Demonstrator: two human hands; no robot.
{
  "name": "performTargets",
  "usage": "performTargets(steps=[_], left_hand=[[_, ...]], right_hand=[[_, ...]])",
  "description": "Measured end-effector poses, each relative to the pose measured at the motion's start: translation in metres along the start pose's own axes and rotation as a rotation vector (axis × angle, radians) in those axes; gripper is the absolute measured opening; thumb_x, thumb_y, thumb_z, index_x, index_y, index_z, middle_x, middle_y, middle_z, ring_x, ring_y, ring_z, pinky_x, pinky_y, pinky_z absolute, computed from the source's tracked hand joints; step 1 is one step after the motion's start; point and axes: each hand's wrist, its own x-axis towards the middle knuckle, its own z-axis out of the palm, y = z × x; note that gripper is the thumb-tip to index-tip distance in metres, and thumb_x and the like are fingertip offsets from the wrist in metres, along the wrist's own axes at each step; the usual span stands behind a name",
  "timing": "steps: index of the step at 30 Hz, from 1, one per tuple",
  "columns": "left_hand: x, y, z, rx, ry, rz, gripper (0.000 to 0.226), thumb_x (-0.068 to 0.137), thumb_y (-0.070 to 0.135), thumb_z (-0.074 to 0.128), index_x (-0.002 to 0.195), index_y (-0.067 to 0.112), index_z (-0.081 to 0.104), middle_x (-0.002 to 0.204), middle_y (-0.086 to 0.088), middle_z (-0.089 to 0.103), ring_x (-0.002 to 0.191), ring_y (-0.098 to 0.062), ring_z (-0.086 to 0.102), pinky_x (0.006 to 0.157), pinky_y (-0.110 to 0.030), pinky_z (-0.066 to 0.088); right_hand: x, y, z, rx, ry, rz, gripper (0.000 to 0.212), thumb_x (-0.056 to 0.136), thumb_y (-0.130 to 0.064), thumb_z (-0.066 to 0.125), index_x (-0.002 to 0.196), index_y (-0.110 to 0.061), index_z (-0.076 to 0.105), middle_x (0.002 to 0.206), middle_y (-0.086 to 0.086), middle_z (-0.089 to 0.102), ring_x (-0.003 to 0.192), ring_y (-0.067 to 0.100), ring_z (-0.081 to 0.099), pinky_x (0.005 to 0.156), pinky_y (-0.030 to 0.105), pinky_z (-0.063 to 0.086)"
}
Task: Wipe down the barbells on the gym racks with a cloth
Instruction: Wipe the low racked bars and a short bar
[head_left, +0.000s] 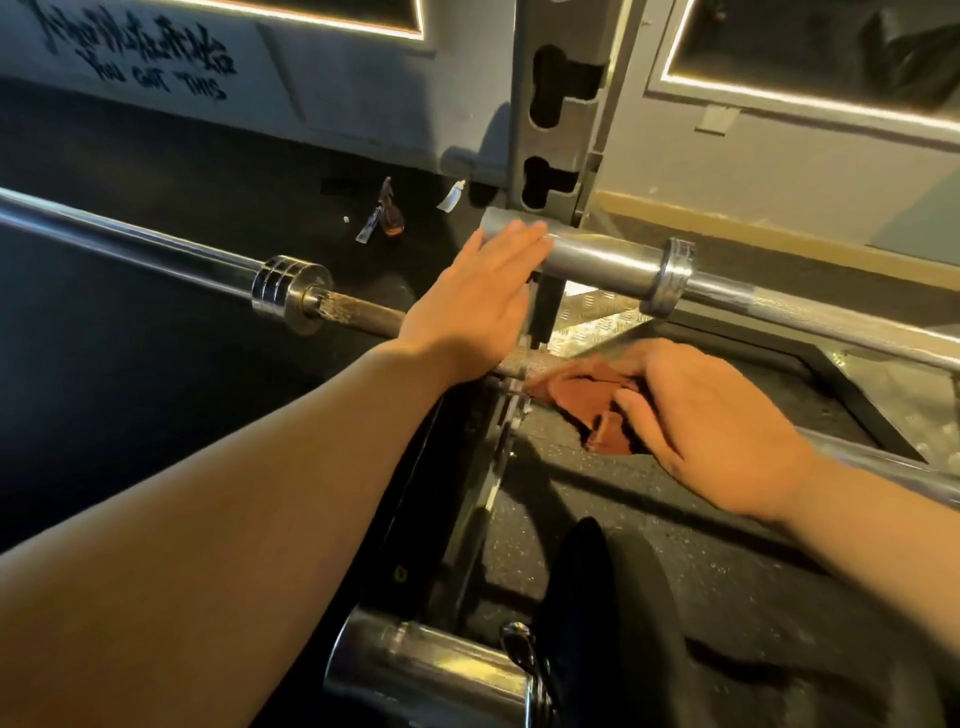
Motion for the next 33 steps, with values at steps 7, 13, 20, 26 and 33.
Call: performTargets(steps=[7,13,20,26,33], left_hand=[[0.001,0.004,0.01,0.166,0.071,-0.048,0.062,0.101,0.014,0.039,0.161,0.014,0.022,0.169,-0.002,0.017,0.156,-0.018,0.007,0.127,-0.041,-0.002],[0.001,0.001,0.002,0.1,0.038,-0.112,0.064,0.101,0.015,0.042,0.161,0.02,0.021,0.169,0.002,0.016,0.156,-0.013,0.007,0.128,-0.043,0.001],[-0.001,0.003,0.002,0.126,0.046,-0.101,0.062,0.102,0.019,0.039,0.162,0.018,0.019,0.17,0.003,0.013,0.156,-0.014,0.007,0.128,-0.042,0.003],[-0.002,0.006,0.004,0.141,0.058,-0.111,0.063,0.102,0.02,0.042,0.161,0.017,0.02,0.169,0.002,0.015,0.156,-0.016,0.008,0.128,-0.044,0.005],[0.011,0.043,0.008,0.055,0.075,-0.294,0.063,0.099,0.01,0.049,0.158,0.016,0.027,0.167,-0.002,0.02,0.154,-0.024,0.015,0.127,-0.048,0.014]], right_hand=[[0.013,-0.038,0.008,0.03,0.104,0.397,0.028,0.109,-0.041,0.03,0.092,-0.023,0.043,0.075,-0.009,0.047,0.059,0.007,0.041,0.051,0.027,0.023],[0.058,-0.066,0.032,-0.013,0.114,0.055,0.024,0.106,-0.035,0.044,0.119,-0.019,0.055,0.108,0.004,0.063,0.092,0.024,0.06,0.074,0.036,0.046],[-0.027,0.011,0.005,-0.196,0.127,0.174,0.033,0.107,-0.037,0.034,0.108,-0.016,0.059,0.089,0.002,0.056,0.072,0.018,0.049,0.064,0.035,0.041],[-0.008,-0.02,0.011,-0.183,0.217,0.458,0.033,0.109,-0.038,0.03,0.09,-0.019,0.049,0.082,0.003,0.056,0.067,0.028,0.053,0.066,0.041,0.045],[0.028,-0.041,0.034,-0.228,0.111,0.069,0.059,0.102,-0.047,0.047,0.151,-0.017,0.038,0.122,0.007,0.059,0.101,0.03,0.06,0.078,0.044,0.05]])
